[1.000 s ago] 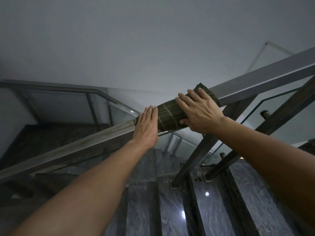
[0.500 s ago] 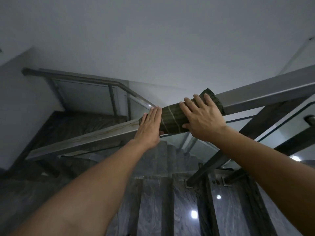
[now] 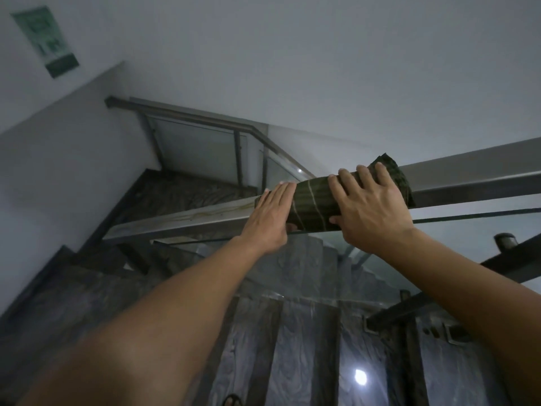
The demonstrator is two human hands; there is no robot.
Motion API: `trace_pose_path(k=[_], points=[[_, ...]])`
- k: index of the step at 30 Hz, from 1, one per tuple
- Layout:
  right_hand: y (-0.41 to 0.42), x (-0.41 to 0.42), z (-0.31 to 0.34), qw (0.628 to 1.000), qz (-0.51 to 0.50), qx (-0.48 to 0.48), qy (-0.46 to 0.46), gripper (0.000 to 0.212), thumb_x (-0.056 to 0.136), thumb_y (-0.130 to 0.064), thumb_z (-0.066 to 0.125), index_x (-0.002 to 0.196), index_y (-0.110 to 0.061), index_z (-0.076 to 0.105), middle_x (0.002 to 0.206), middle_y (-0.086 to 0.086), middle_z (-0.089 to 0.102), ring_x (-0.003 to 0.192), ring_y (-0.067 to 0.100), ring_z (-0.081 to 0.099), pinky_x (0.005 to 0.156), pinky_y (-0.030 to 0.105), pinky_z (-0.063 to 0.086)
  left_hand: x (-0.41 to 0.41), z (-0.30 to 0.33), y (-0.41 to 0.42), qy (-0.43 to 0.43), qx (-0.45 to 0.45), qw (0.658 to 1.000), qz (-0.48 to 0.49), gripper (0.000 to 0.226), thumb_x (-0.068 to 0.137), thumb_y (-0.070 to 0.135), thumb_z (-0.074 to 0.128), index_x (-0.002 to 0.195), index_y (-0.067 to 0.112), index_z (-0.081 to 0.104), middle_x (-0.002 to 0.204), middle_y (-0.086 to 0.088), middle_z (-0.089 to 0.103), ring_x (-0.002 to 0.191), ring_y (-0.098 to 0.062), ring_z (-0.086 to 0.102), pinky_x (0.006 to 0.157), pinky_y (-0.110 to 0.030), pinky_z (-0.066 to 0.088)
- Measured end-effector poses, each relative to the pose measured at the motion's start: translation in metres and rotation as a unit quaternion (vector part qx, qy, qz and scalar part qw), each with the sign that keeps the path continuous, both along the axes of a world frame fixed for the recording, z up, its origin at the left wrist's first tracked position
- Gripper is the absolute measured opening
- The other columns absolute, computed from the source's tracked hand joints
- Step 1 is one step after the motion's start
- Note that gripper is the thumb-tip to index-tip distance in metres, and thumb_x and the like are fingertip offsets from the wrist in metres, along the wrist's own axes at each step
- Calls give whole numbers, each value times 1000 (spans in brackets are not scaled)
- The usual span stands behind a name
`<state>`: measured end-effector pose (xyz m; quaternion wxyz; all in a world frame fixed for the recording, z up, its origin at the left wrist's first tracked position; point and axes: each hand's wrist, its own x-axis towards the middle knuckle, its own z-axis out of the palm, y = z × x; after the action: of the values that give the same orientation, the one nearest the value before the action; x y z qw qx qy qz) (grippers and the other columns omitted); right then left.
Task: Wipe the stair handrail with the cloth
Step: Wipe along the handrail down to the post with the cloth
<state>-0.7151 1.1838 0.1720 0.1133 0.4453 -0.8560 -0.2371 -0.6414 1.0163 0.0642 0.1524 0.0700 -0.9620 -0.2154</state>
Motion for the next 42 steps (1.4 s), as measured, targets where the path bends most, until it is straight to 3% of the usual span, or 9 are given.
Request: trace_pose_path(k=[15, 18, 22, 42], points=[[-102, 37, -70, 1000, 4, 16, -11, 72, 85, -55, 45, 136, -6, 31, 131, 19, 48, 119, 41, 45, 106, 58, 28, 38, -72, -106, -55, -5, 998, 1, 99, 81, 10, 69, 150, 11, -1, 161, -8, 7, 148, -18, -1, 118, -33, -5], [-121, 46, -81, 1000, -1, 18, -13, 71, 85, -54, 46, 135, -5, 32, 130, 20, 48, 118, 42, 44, 105, 58, 28, 45, -79, -120, -68, -2, 998, 17, 98, 80, 5, 67, 150, 11, -1, 161, -8, 6, 148, -19, -1, 121, -38, -1], [-146, 57, -97, 1000, -4, 20, -18, 72, 86, -53, 46, 138, -5, 29, 133, 20, 46, 121, 42, 43, 107, 58, 26, 56, -90, -140, -85, 5, 996, 34, 96, 78, 1, 65, 150, 11, 3, 160, -8, 11, 148, -20, 2, 118, -33, -2], [-283, 116, -196, 1000, 12, 16, -13, 69, 89, -50, 43, 138, -3, 30, 132, 22, 47, 118, 43, 45, 107, 57, 26, 116, -188, -274, -91, 15, 994, 50, 96, 79, 6, 67, 150, 9, 2, 160, -8, 9, 148, -20, 2, 122, -41, 5]])
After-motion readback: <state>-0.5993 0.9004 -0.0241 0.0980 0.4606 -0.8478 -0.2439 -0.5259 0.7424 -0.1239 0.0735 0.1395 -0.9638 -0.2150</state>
